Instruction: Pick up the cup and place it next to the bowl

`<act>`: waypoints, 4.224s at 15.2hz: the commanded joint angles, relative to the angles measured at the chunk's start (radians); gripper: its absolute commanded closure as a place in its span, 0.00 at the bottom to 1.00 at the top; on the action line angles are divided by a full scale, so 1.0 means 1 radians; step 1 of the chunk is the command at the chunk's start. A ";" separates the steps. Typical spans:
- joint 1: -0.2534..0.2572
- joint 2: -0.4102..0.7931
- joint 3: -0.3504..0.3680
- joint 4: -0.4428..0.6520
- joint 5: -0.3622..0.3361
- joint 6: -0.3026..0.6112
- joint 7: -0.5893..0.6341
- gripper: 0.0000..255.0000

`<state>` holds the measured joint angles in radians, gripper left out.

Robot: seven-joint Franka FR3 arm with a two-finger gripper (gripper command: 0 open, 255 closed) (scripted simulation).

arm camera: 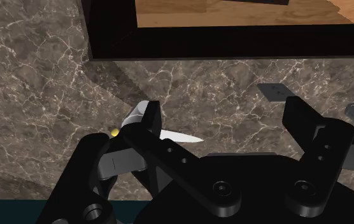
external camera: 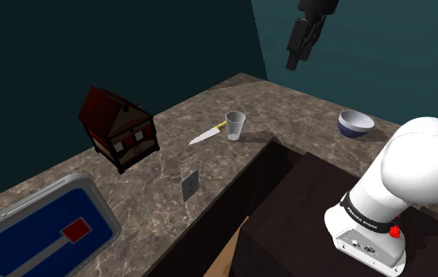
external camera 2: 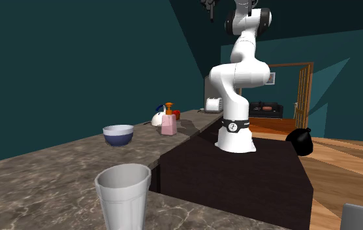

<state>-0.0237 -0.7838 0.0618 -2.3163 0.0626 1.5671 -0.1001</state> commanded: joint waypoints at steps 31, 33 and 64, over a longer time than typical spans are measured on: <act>-0.087 0.980 0.014 0.135 -0.267 0.787 0.095 0.00; -0.086 1.058 0.004 0.186 -0.291 0.809 0.107 0.00; -0.090 1.107 -0.006 0.198 -0.306 0.845 0.109 1.00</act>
<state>-0.1124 0.3343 0.0548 -2.1169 -0.2462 2.4227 0.0128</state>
